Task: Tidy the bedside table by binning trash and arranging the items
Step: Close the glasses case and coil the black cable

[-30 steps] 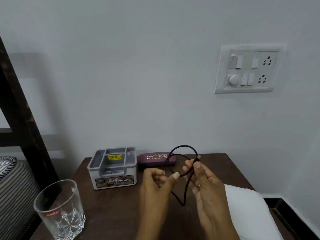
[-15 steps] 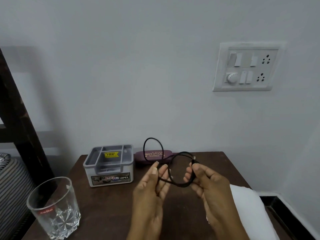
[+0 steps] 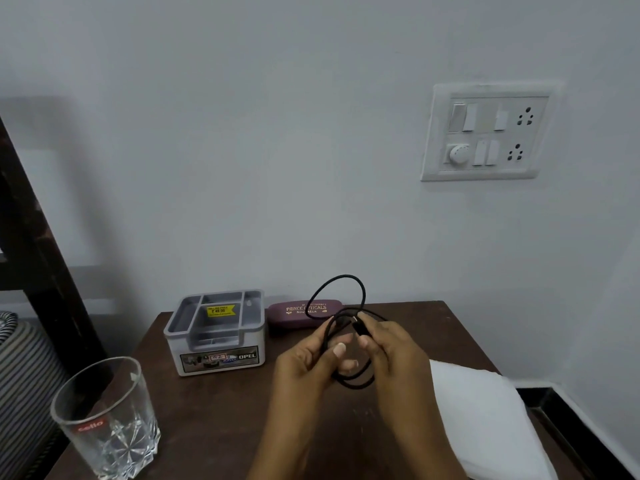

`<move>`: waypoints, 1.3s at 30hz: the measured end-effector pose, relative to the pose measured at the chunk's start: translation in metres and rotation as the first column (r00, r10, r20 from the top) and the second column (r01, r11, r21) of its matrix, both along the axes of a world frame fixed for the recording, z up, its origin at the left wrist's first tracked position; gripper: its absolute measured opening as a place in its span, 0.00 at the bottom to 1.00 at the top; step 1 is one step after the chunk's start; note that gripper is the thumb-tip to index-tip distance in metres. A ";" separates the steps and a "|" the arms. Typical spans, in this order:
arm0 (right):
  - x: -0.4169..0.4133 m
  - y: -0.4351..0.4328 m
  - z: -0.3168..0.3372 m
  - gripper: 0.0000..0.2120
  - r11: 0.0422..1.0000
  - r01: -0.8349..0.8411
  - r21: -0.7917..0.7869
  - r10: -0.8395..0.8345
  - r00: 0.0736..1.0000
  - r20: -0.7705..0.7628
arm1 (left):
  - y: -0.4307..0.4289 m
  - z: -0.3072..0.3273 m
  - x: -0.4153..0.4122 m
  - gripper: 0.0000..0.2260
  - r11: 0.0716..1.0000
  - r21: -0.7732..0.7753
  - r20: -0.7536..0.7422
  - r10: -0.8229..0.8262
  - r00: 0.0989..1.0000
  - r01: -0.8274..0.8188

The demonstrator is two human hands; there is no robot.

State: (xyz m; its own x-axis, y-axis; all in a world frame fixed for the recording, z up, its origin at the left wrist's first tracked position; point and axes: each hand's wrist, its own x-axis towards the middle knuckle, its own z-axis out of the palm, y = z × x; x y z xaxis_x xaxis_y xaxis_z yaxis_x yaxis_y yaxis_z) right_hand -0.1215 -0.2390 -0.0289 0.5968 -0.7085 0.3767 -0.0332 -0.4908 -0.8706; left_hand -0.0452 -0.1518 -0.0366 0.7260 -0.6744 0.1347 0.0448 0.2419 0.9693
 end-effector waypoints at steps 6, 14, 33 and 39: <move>0.005 -0.002 -0.014 0.18 0.910 0.119 -0.397 -0.126 0.992 0.008 | 0.003 0.000 0.001 0.16 0.985 0.065 0.298 0.135 0.945 -0.162; 0.011 0.001 -0.018 0.12 0.957 0.107 -0.270 -0.120 0.992 -0.033 | 0.011 0.002 0.003 0.24 0.961 0.111 0.772 0.076 0.632 -0.252; 0.001 0.009 0.012 0.07 0.614 -0.268 0.742 -0.034 0.931 0.364 | 0.011 -0.009 0.018 0.28 0.917 0.386 -0.203 0.187 0.961 -0.097; 0.003 0.013 0.015 0.09 0.248 -0.465 0.850 -0.027 0.874 0.486 | -0.006 0.001 -0.010 0.13 0.978 -0.154 -0.640 -0.206 0.741 0.139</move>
State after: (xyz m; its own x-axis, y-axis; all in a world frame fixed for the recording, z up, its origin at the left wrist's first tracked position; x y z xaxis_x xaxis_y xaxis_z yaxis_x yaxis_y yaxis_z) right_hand -0.1188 -0.2263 -0.0142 0.7969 -0.5564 -0.2354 0.3241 0.7225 -0.6107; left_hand -0.0554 -0.1577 -0.0356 0.5323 -0.8059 -0.2590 0.7041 0.2517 0.6641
